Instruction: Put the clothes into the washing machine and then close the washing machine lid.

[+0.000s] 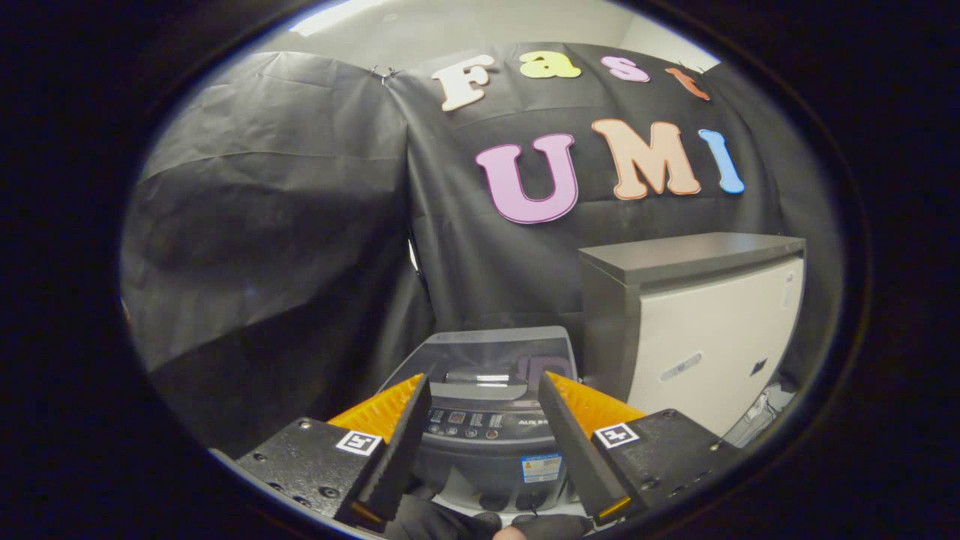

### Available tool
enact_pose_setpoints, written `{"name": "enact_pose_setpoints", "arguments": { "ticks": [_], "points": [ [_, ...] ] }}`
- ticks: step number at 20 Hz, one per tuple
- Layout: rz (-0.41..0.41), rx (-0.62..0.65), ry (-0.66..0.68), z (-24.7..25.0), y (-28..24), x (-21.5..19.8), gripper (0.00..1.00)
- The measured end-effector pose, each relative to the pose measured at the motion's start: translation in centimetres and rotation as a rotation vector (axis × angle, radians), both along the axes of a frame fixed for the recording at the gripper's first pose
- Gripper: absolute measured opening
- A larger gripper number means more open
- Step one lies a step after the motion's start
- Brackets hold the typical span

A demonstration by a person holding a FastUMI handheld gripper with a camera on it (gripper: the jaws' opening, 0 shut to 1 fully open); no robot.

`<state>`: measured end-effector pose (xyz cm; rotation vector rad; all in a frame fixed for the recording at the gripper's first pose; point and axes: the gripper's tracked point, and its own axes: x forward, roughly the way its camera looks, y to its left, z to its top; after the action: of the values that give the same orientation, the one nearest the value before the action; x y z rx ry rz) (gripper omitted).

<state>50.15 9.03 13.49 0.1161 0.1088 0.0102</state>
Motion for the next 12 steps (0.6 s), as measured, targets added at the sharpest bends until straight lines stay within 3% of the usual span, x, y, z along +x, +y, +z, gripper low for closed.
{"name": "enact_pose_setpoints", "arguments": {
  "ticks": [7,12],
  "points": [
    [-0.047,0.041,-0.039,-2.9,-2.3,-4.9,0.88],
    [-0.008,0.080,-0.023,-5.4,-1.2,-7.2,0.88]
  ]
}}
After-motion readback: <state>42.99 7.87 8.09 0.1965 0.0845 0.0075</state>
